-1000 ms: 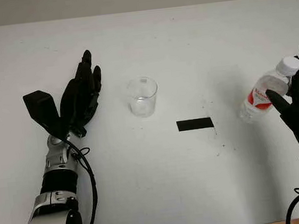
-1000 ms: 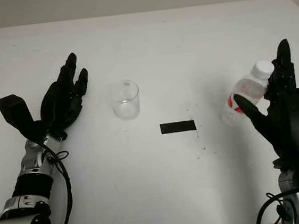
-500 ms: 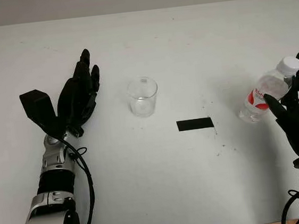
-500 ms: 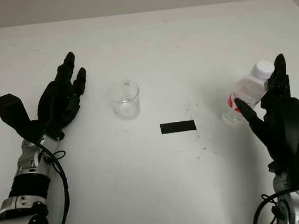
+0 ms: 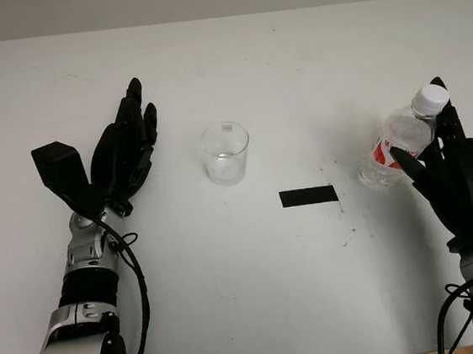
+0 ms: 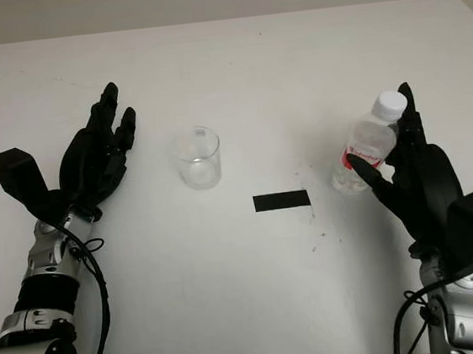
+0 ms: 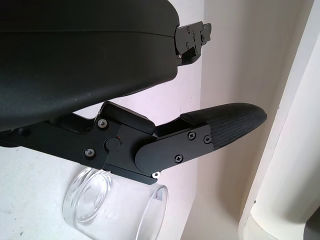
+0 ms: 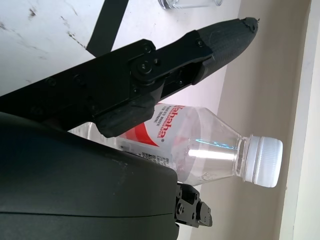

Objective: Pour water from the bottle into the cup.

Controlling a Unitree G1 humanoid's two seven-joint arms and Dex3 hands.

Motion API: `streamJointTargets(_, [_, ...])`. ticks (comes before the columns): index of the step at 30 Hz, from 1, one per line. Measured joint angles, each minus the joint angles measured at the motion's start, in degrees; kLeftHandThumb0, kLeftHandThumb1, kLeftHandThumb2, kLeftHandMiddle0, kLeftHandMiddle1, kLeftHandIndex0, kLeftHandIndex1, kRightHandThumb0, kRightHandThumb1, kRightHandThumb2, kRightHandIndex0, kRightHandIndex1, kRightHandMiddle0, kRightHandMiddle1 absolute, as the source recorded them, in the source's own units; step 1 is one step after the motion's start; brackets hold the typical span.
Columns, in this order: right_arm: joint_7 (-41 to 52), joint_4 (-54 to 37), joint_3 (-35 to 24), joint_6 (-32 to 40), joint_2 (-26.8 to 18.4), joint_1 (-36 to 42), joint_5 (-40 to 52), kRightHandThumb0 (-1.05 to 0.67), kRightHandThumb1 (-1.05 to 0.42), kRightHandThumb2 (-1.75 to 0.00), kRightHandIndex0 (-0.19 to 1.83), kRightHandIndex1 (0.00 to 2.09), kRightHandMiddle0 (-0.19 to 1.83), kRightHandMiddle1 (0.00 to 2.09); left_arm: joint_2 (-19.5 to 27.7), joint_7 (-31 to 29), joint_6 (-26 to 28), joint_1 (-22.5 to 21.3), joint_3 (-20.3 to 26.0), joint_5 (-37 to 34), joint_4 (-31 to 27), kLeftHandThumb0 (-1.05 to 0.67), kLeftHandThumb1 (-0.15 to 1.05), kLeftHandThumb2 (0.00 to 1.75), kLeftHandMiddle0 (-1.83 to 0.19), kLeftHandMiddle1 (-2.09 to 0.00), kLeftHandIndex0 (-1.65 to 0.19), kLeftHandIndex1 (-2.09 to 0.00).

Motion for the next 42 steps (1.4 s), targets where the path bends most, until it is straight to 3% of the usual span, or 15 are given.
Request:
streamJointTargets(3, [-4.9, 1.4, 0.0, 0.1, 1.2, -2.0, -1.5, -0.87, -0.9, -0.03, -0.01, 0.1, -0.03, 0.09, -0.1, 0.4, 0.0, 0.7, -0.1, 0.3, -0.7, -0.84, 1.05, 0.76, 0.19, 0.0, 0.19, 0.0])
streamJointTargets(4, [-7.1, 1.8, -0.2, 0.5, 1.9, -2.8, -2.1, -0.81, -0.89, -0.05, 0.15, 0.34, 0.13, 0.29, -0.1, 0.4, 0.0, 0.8, -0.1, 0.4, -0.7, -0.84, 1.05, 0.76, 0.19, 0.0, 0.19, 0.0])
streamJointTargets(5, [-9.3, 2.0, -0.2, 1.4, 2.5, -3.5, -2.7, -0.79, -0.89, -0.05, 0.1, 0.64, 0.12, 0.56, -0.1, 0.4, 0.0, 1.0, -0.1, 0.4, -0.8, -0.84, 1.05, 0.76, 0.19, 0.0, 0.19, 0.0])
streamJointTargets(6, [-10.8, 2.2, -0.3, 2.2, 3.0, -4.1, -3.1, -0.71, -0.9, -0.05, 0.09, 1.35, 0.07, 1.24, -0.1, 0.4, 0.0, 1.1, -0.1, 0.4, -0.8, -0.84, 1.05, 0.76, 0.19, 0.0, 0.19, 0.0])
streamJointTargets(7, [-11.9, 2.6, -0.3, 2.5, 3.2, -4.5, -3.5, -0.66, -0.92, -0.06, 0.24, 1.71, 0.13, 1.59, -0.1, 0.4, 0.0, 1.2, -0.1, 0.3, -0.9, -0.84, 1.05, 0.75, 0.19, 0.0, 0.19, 0.0])
streamJointTargets(8, [-12.6, 3.0, -0.3, 2.6, 3.3, -4.9, -4.0, -0.62, -0.96, -0.07, 0.56, 1.94, 0.26, 1.86, -0.1, 0.4, 0.1, 1.3, 0.0, 0.2, -0.9, -0.84, 1.05, 0.75, 0.19, 0.0, 0.19, 0.0])
streamJointTargets(9, [-13.1, 3.3, -0.2, 2.7, 3.4, -5.4, -4.4, -0.6, -0.99, -0.07, 0.74, 2.01, 0.37, 1.98, -0.1, 0.4, 0.2, 1.3, 0.0, 0.1, -0.9, -0.84, 1.05, 0.75, 0.19, 0.0, 0.19, 0.0])
streamJointTargets(11, [-13.8, 4.2, 0.5, 2.7, 3.2, -6.3, -6.3, -0.59, -1.04, -0.13, 1.08, 2.08, 0.72, 2.07, -0.1, 0.4, 0.4, 1.4, 0.0, 0.0, -1.1, -0.84, 1.05, 0.75, 0.19, 0.0, 0.19, 0.0])
streamJointTargets(15, [-14.1, 4.4, 1.8, 3.9, 2.1, -6.8, -9.4, -0.51, -1.05, -0.22, 1.42, 2.09, 1.13, 2.09, -0.1, 0.3, 0.4, 1.4, 0.0, 0.0, -1.2, -0.84, 1.05, 0.75, 0.19, 0.0, 0.19, 0.0])
streamJointTargets(17, [-14.2, 4.4, 2.0, 4.6, 1.9, -6.8, -10.1, -0.49, -1.05, -0.23, 1.51, 2.09, 1.22, 2.09, -0.1, 0.4, 0.4, 1.4, 0.0, 0.0, -1.2, -0.84, 1.05, 0.75, 0.19, 0.0, 0.19, 0.0])
streamJointTargets(24, [-11.6, 4.8, 2.2, 4.9, 1.0, -6.7, -10.4, -0.47, -1.05, -0.24, 1.42, 2.09, 1.07, 2.09, -0.2, 1.1, 0.4, 1.4, 0.0, 0.2, -1.2, -0.84, 1.05, 0.74, 0.19, 0.0, 0.19, 0.0])
streamJointTargets(36, [-10.6, 5.2, 4.2, 3.0, 0.1, -6.7, -12.7, -0.42, -1.05, -0.33, 1.38, 2.09, 1.11, 2.09, -0.5, 1.2, 0.3, 1.4, 0.0, 0.4, -1.1, -0.84, 1.05, 0.74, 0.19, 0.0, 0.19, 0.0])
streamJointTargets(42, [-11.4, 5.4, 4.8, 3.0, 0.1, -8.0, -13.6, -0.39, -1.05, -0.36, 1.27, 2.09, 0.91, 2.09, -0.5, 1.1, 0.2, 1.4, 0.0, 0.4, -0.7, -0.84, 1.05, 0.73, 0.19, 0.0, 0.19, 0.0])
